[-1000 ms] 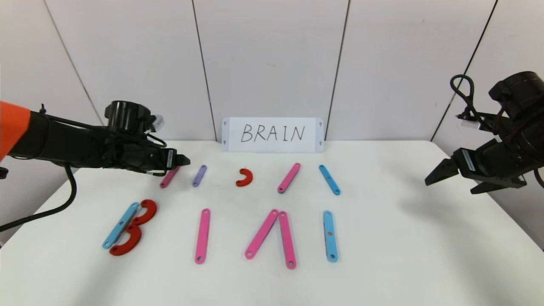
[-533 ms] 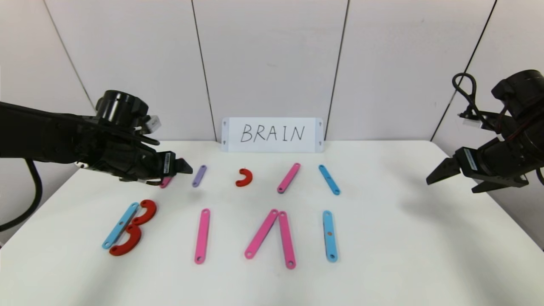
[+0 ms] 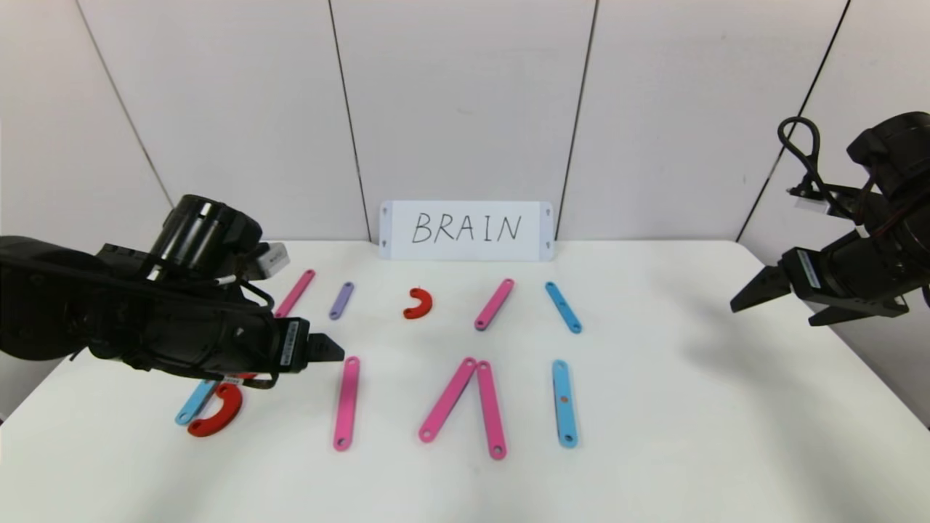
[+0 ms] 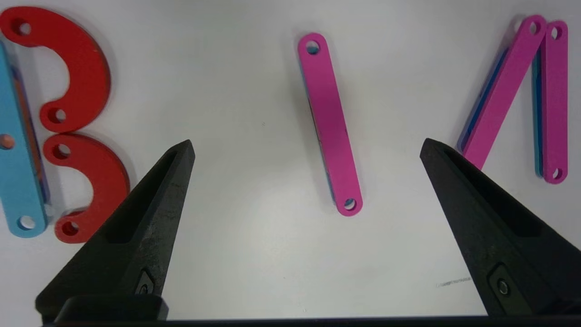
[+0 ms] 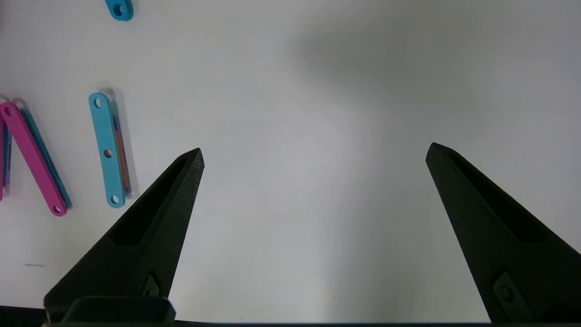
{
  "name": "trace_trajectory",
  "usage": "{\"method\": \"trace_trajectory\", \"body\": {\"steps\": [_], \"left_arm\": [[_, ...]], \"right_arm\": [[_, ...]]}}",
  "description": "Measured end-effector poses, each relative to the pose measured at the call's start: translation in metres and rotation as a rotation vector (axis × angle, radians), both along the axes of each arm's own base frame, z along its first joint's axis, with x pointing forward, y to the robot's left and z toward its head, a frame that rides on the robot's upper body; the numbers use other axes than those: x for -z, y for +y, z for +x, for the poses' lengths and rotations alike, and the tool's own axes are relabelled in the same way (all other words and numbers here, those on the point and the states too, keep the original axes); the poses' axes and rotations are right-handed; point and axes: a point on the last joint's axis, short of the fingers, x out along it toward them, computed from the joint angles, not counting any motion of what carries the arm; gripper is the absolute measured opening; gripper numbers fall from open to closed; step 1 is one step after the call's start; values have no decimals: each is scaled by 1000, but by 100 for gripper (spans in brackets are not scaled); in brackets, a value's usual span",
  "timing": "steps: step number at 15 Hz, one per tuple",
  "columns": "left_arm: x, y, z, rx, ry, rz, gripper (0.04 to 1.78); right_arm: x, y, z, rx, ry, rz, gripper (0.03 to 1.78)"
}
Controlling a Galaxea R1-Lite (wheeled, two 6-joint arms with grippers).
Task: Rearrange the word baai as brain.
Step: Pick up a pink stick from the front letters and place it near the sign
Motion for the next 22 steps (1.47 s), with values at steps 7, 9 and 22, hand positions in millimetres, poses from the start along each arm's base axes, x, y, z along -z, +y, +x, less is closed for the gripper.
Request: {"method": "trace_trajectory", "body": {"steps": [7,9,22], "left_arm": [[20,-17,-6,61,52,16,174],[26,-23,-2,75,50,16,174],[55,-36,18,59,68,80,174]], "right_arm": [[-1,0,-1,0,-5,1,171],[-1,0,-1,0,-4,2,171],[0,0,-2,0,0,3,171]]}}
